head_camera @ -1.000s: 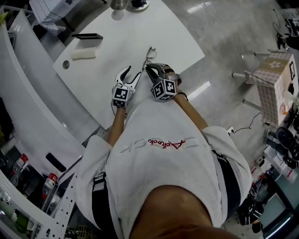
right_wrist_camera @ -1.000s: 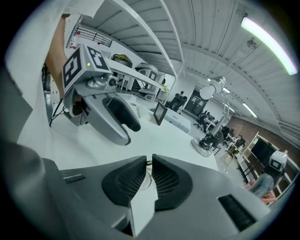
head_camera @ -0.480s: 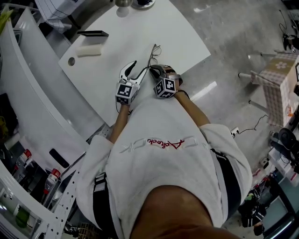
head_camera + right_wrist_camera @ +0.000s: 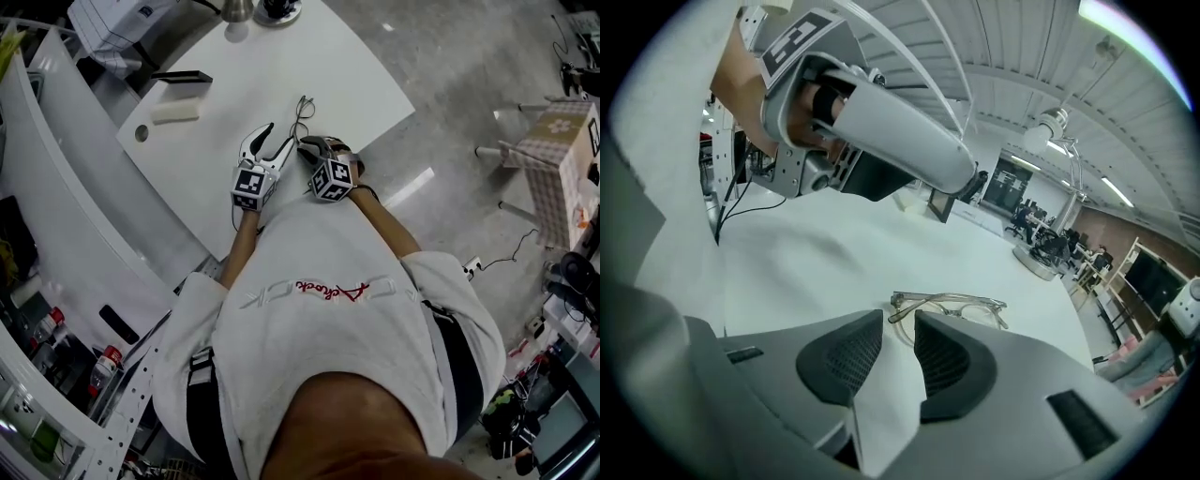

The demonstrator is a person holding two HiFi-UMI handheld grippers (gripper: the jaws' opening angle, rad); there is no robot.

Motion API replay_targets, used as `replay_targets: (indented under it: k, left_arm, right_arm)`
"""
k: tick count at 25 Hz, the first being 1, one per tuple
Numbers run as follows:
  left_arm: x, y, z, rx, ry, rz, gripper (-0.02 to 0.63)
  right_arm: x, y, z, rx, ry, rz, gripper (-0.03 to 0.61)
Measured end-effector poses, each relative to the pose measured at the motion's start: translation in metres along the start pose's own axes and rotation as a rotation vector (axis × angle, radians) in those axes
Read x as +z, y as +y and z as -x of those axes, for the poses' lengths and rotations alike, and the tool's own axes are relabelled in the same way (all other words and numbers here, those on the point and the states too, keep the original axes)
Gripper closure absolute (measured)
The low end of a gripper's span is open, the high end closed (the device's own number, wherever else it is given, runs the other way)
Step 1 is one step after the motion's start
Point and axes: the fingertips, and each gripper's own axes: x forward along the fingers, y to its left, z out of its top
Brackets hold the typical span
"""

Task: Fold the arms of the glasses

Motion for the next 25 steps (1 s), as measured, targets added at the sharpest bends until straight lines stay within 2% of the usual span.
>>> replay_targets:
  k: [5, 9, 11, 14, 17, 20, 25]
  left_arm:
    - [0.01, -0.002, -0.006, 0.007, -0.026, -0.002, 0.363]
    - [0.019, -0.006, -0.014, 0.005, -0.04, -0.019, 0.365]
    - [0.021, -0.009, -0.015, 0.006, -0.04, -0.024, 0.385]
    - [0.026, -0.013, -0.015, 0.004, -0.044, -0.04, 0.456]
    - [0.026, -0.015, -0.014, 0.005, -0.051, -0.047, 0.539]
    - [0.029, -0.02, -0.015, -0.013, -0.053, -0.027, 0.588]
    - [0.027, -0.03, -0.014, -0.004, -0.051, 0.008, 0.588]
  right_arm:
    - [0.013, -0.023, 0.021, -0.086, -0.052, -0.011, 0.468]
    - [0.022, -0.037, 0.031, -0.118, -0.086, -0.022, 0.477]
    - [0.025, -0.042, 0.037, -0.134, -0.097, -0.029, 0.501]
    - [0.026, -0.047, 0.044, -0.155, -0.107, -0.04, 0.554]
    - [0.025, -0.051, 0.049, -0.166, -0.121, -0.062, 0.554]
    - [0.025, -0.057, 0.056, -0.179, -0.145, -0.088, 0.554]
    - [0.031, -0.068, 0.074, -0.2, -0.23, -0.236, 0.554]
